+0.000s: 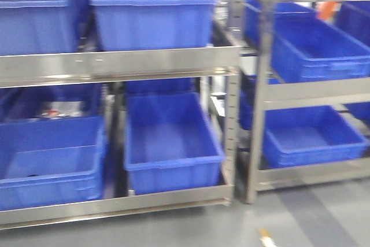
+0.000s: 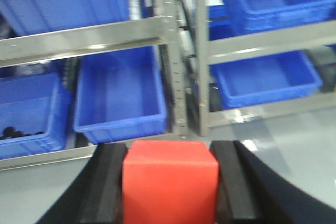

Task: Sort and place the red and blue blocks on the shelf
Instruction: 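Drive up to the shelf, bringing both held cubes over blue bins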

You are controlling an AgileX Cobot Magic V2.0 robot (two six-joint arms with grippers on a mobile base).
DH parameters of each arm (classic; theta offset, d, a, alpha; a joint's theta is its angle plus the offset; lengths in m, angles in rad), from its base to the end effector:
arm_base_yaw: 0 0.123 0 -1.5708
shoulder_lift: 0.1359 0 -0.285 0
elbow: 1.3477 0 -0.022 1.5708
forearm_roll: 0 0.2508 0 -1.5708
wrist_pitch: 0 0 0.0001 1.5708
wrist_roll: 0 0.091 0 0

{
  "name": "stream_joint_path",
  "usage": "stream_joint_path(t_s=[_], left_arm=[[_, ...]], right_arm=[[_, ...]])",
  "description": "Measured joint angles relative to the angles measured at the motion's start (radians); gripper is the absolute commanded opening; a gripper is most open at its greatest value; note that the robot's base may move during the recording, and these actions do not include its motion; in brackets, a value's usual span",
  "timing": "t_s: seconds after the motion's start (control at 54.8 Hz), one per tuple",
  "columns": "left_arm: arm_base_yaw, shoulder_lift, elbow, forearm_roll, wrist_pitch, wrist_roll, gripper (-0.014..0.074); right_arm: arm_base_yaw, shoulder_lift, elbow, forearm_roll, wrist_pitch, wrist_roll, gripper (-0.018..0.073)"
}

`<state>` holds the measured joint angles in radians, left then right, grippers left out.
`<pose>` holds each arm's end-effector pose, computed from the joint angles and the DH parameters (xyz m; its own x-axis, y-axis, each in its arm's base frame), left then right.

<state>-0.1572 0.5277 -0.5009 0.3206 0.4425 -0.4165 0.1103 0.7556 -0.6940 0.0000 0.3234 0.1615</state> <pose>0.1094 -0.0049 0.3036 -0.3510 -0.0694 -0.9338 -0.0134 0.9975 -0.0691 0.1571 0.0174 0.3463 -0.3055 0.1279 -0.9435 -0.0617 0.9862 0.1537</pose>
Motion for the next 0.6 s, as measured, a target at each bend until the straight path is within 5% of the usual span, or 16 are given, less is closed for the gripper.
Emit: stream_joint_path(t_s=[0.602], left_arm=[[0.000,0.000,0.000,0.000,0.000,0.000,0.0080]], right_arm=[[0.000,0.000,0.000,0.000,0.000,0.000,0.0058]])
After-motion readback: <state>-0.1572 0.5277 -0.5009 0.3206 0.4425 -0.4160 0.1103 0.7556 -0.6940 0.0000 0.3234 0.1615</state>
